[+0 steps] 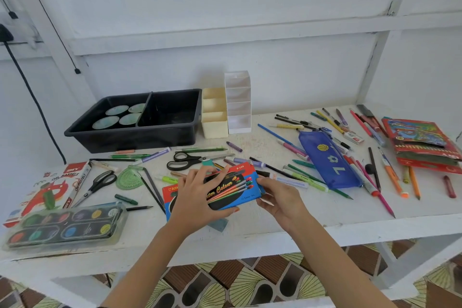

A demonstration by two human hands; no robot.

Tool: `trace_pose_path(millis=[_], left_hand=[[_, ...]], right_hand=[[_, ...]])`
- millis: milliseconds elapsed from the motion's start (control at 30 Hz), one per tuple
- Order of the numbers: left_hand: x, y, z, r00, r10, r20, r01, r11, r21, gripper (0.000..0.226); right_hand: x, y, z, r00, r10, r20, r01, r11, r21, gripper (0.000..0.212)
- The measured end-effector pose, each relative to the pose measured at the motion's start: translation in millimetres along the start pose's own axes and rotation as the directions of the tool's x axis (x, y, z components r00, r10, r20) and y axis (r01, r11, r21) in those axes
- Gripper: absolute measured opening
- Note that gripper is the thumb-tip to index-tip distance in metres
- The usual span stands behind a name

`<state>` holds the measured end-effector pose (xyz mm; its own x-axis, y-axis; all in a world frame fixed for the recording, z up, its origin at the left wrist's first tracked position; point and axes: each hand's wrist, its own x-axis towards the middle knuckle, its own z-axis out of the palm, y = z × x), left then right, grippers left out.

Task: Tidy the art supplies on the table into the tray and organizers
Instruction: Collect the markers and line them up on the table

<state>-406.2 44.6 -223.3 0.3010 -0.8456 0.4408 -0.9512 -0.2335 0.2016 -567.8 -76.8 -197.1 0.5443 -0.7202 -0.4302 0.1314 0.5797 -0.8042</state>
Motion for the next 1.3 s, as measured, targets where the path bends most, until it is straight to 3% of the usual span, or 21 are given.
trace_pose_path(millis=[267,400,600,767,867,1000,1100,1200,1300], left_hand=[[-0.3,-0.5,3.1,1.000,-0.016,0.024,0.015,1.000,0.027,0.082],[2.0,3.1,2.2,0.998,-0.053,0.045,0.053,0.999,-0.006,0.087],[5.6,0.7,2.3,1.000,-0.022,-0.009,0.023,0.998,0.059,0.082],[-4.9,-13.0,-12.0,0.996,-0.017,0.091,0.016,1.000,0.010,0.088],[-17.0,-30.1,-25.6,0.995,-0.035,0.089,0.039,0.998,-0.040,0.084],[-39.7,-56.9,-52.8,0.995,-0.083,0.047,0.082,0.996,0.018,0.071],[-70.9,-78.7,-73.5,0.974,-0.222,-0.043,0.225,0.968,0.114,0.065],[-105.7,-94.8,-91.3,0.919,-0.395,-0.009,0.381,0.880,0.285,0.065],[-141.5,-114.1,-92.7,0.836,-0.547,-0.040,0.537,0.801,0.265,0.043]], right_hand=[[2.3,2.8,4.3,0.992,-0.128,-0.021,0.123,0.980,-0.157,0.012],[6.9,4.7,11.6,0.951,-0.308,-0.021,0.291,0.917,-0.272,0.008],[8.1,14.0,18.1,0.871,-0.489,0.051,0.468,0.792,-0.391,0.023],[17.0,18.2,23.5,0.922,-0.388,0.010,0.345,0.808,-0.477,0.026],[18.7,27.7,43.9,0.953,-0.300,-0.038,0.265,0.888,-0.375,0.022],[18.2,47.5,85.7,0.985,-0.172,0.018,0.171,0.958,-0.229,0.021],[17.8,72.9,119.2,0.997,-0.064,0.044,0.072,0.980,-0.183,0.021],[13.9,107.1,151.2,0.994,-0.034,0.105,0.056,0.976,-0.212,0.020],[8.0,140.0,177.7,0.994,-0.018,0.110,0.049,0.956,-0.290,0.018]])
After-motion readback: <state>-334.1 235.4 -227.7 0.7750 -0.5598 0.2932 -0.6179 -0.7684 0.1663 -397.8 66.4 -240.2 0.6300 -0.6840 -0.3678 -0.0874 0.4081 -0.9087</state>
